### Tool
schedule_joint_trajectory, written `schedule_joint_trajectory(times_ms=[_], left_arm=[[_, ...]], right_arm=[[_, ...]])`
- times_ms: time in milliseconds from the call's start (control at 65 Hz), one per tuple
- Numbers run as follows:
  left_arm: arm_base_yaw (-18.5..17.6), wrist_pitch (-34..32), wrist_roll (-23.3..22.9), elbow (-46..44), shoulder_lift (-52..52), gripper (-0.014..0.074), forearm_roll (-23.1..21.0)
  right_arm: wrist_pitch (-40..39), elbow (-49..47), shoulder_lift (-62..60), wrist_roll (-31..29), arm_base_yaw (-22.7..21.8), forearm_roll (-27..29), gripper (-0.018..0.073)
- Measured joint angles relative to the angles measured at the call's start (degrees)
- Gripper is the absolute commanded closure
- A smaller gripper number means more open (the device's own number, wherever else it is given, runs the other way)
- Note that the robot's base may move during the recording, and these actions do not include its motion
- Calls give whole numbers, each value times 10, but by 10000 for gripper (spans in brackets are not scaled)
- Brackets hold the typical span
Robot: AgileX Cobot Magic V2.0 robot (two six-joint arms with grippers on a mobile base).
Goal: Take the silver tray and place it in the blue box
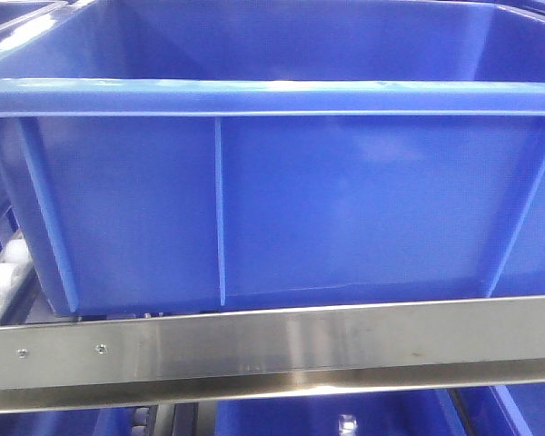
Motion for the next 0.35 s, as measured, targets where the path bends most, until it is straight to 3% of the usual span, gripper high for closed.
schedule_joint_trajectory(times_ms=[354], left_arm=[[0, 0, 0, 0, 0, 691, 0]], right_arm=[[0, 0, 0, 0, 0, 0, 503]])
